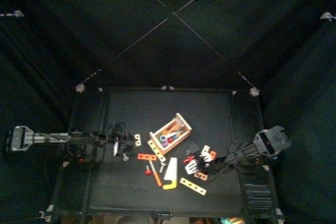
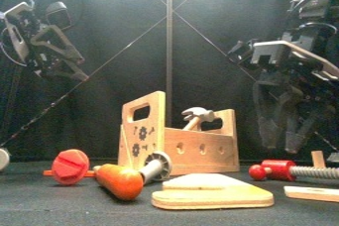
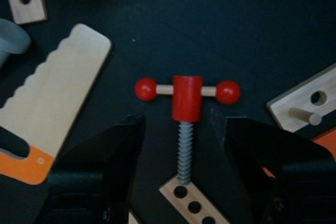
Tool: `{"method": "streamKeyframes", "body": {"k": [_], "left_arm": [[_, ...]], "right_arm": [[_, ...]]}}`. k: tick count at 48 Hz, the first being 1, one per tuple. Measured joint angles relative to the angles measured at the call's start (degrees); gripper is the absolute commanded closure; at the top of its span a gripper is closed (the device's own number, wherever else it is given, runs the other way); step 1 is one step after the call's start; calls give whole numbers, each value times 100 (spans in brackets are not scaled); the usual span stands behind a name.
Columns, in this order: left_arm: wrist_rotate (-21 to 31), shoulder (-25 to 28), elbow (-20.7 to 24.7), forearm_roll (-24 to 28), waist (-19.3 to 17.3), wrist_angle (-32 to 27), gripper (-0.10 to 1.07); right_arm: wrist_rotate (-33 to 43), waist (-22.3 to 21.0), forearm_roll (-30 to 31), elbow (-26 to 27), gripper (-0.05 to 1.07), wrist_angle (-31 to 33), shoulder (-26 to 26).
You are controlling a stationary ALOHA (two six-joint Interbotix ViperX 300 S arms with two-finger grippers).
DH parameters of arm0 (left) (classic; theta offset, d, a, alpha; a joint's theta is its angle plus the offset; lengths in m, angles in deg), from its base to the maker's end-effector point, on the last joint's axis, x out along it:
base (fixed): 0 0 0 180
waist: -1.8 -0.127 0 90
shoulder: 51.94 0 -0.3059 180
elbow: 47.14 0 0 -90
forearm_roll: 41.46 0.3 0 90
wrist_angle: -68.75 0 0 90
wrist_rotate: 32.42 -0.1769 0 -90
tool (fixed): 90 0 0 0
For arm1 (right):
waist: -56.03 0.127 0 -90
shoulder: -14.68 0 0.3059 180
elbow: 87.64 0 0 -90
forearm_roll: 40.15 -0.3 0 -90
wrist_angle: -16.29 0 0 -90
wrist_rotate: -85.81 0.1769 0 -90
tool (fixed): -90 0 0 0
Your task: Grab red twisting screw
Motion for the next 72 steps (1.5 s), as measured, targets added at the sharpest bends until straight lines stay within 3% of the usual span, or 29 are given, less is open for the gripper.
{"method": "streamKeyframes", "body": {"k": [72], "left_arm": [[0, -9, -26, -9, 9, 0, 12]], "right_arm": [[26, -97, 18, 88, 14, 132, 554]]}}
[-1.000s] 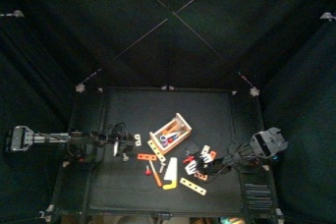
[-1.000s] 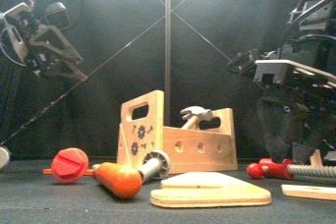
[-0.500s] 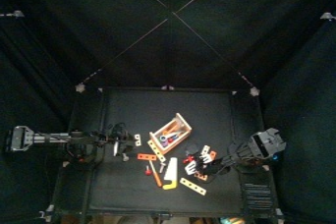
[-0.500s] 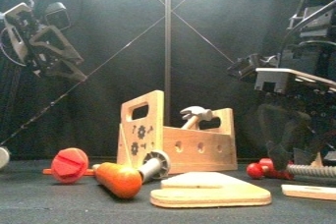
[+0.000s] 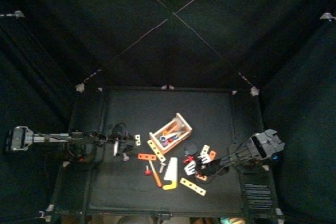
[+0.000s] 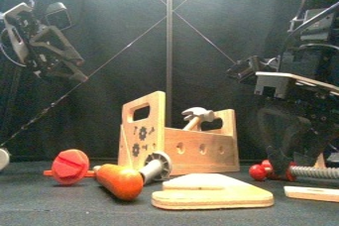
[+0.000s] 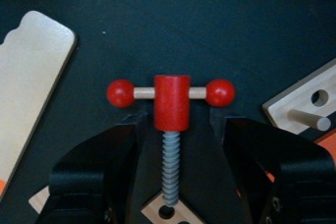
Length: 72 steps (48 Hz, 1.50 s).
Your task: Grab red twisting screw
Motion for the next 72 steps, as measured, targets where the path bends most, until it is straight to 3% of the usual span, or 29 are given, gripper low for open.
{"method": "streamKeyframes", "body": {"k": [18, 41, 54, 72], "left_arm": [[0, 0, -26, 0, -9, 0, 12], [0, 9, -26, 0, -9, 0, 12], [0, 9, -26, -9, -9, 0, 12], [0, 0, -44, -97, -9, 0, 12]], "right_arm": [[-9, -9, -18, 0, 18, -9, 88], [-26, 0, 18, 44, 44, -105, 79], [-26, 18, 176, 123, 46, 18, -220], [-26, 18, 220, 123, 46, 26, -229]]}}
